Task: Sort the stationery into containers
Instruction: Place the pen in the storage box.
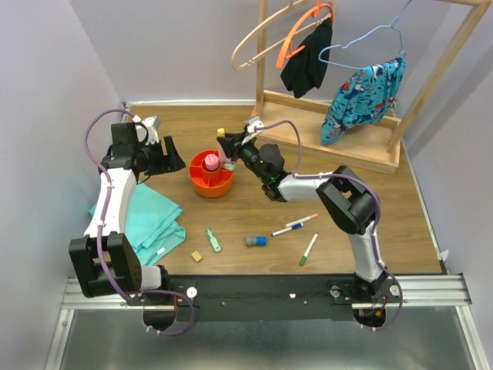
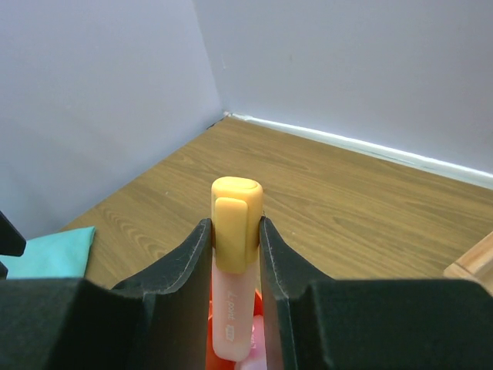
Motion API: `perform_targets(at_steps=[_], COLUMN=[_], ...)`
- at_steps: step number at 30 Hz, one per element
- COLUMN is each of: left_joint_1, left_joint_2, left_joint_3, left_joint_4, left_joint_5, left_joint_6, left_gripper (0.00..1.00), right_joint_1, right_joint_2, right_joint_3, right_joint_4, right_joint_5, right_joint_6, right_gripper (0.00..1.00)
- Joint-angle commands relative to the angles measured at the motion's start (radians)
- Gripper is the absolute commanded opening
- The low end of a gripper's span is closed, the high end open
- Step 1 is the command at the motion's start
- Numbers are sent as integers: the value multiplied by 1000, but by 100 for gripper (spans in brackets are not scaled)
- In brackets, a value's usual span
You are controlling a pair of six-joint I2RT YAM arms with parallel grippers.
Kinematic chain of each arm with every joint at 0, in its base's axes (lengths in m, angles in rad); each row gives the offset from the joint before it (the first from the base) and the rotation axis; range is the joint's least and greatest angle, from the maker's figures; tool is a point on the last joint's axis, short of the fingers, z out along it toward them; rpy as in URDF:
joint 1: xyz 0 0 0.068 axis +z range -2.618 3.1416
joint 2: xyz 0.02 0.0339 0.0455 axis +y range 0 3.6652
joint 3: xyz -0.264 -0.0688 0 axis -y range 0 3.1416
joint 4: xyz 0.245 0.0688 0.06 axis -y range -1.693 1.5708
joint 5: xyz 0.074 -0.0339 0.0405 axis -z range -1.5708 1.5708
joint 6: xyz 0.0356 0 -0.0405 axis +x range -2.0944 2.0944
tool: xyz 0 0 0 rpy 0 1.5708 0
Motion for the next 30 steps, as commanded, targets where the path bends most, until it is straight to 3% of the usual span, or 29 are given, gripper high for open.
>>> perform_targets(at_steps=[1,5,9,19,30], left_joint_1=[-5,-5,-5,-5,-6], left_joint_2=[12,23,20,6,-17], left_joint_3=[-13,-5,-1,-51,-53], left_joint_4=[11,15,17,46,60], left_joint_5=[27,35,38,52,60], left_joint_6=[1,-2,-1,-5,9], left_gripper=[80,80,80,80,80], right_joint_1=[1,1,1,1,1], right_joint_2=[61,80,83,-24,-95], right_joint_3=[-18,-15,-20,-75,-55], right_joint_4=[56,47,53,24,-161], right_joint_5=[-24,1,4,21,-18], right_joint_6=[19,0,-10,-47,-53], right_gripper=[1,2,19,31,49])
